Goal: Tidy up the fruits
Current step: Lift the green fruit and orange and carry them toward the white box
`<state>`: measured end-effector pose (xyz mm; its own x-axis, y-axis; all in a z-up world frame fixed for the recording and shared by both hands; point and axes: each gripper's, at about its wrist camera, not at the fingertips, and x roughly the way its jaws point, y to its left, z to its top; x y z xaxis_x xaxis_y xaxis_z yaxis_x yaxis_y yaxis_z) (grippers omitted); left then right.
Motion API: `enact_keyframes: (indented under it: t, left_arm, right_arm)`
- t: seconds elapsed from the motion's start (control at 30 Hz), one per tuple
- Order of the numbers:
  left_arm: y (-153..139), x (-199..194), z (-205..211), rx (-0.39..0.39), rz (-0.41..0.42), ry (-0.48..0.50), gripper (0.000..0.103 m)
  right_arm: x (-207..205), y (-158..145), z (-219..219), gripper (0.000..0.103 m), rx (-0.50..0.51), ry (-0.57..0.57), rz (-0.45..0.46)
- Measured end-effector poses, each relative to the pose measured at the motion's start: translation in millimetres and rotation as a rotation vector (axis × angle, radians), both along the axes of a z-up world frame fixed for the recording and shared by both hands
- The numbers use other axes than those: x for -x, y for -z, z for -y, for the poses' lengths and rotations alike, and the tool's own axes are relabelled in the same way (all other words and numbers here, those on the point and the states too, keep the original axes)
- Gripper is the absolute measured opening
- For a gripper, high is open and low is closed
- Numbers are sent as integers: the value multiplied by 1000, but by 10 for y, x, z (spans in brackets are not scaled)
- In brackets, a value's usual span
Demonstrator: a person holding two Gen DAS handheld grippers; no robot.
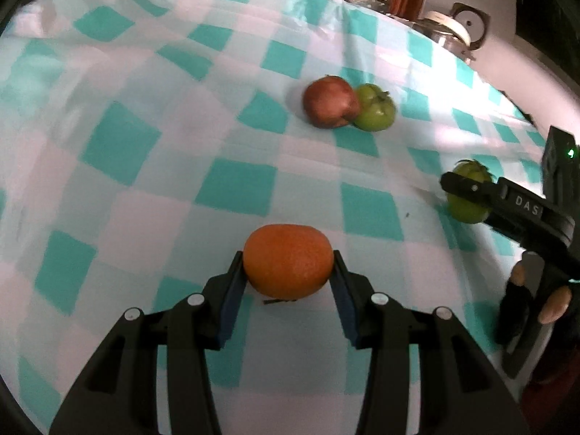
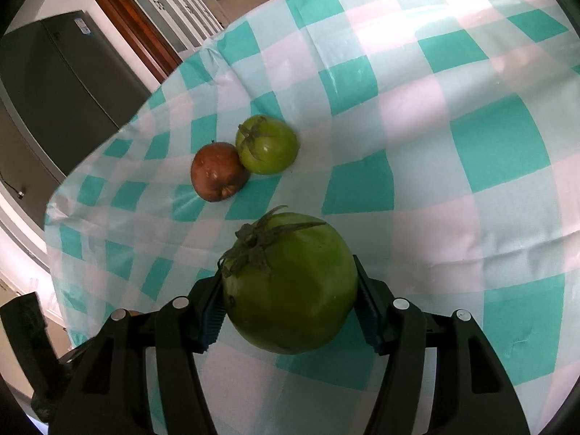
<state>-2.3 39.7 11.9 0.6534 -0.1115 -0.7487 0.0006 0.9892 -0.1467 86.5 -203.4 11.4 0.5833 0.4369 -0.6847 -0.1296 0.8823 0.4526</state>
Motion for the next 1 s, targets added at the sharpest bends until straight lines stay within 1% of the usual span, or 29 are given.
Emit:
enact_keyframes:
  t: [0.03, 0.07, 0.1, 0.13, 0.17, 0.3, 0.43, 0.57, 0.63, 0.87, 1.0]
  left_arm:
    - [-35, 142, -6, 3, 6, 11, 46]
    - [-60, 231, -7, -5, 14, 16, 46]
    - [-93, 400, -6, -45, 31, 19, 46]
    - [-110, 514, -17, -72, 39, 16, 46]
    - [-117, 657, -44, -90, 43, 12, 46]
    - [-82, 1159, -165, -103, 35, 15, 46]
    - [11, 1659, -290, -147, 36, 22, 46]
    - [22, 1965, -450, -150, 50, 6, 46]
    - [25, 2027, -520, -140, 54, 1, 46]
    - [21, 2036, -615, -110, 69, -7, 46]
    - [9, 2142, -670, -94, 97, -11, 46]
  right_arm:
    - [122, -15, -17, 60, 20, 15, -11]
    - [225, -20, -28, 60, 16, 14, -14]
    - [419, -32, -62, 60, -3, 3, -10]
    - [524, -37, -91, 60, -8, -5, -8]
    - [734, -55, -160, 60, -2, -19, -4]
    - [1356, -112, -356, 60, -27, -52, 13]
    - [1851, -221, -641, 60, 13, -124, 44]
    - [2065, -292, -865, 60, 26, -179, 64]
    - [2120, -294, -943, 60, 33, -197, 66]
    - [2204, -233, -1129, 60, 67, -229, 43]
    - [2319, -270, -1284, 60, 97, -272, 54]
